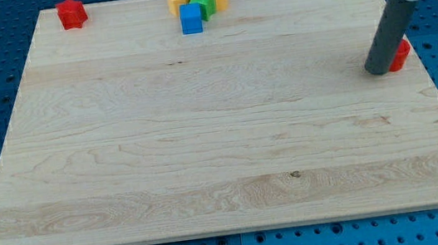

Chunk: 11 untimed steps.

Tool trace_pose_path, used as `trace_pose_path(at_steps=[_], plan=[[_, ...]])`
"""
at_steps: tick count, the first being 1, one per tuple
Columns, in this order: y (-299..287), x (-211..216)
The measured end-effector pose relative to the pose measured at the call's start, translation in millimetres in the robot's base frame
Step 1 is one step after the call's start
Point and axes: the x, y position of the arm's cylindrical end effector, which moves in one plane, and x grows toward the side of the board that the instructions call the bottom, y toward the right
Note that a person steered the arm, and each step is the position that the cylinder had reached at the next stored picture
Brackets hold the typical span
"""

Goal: Push the red circle towards the green circle

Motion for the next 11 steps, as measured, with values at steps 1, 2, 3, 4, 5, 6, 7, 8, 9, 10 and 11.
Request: trace_pose_path(at_steps=[1, 2, 3, 4, 5, 6, 7, 8, 9, 10, 11], plan=[[-1, 3], [14, 21], [48, 31], [66, 32], [54, 31], [39, 14], [32, -15], [29, -43], [62, -39], [100, -41], [86, -52]])
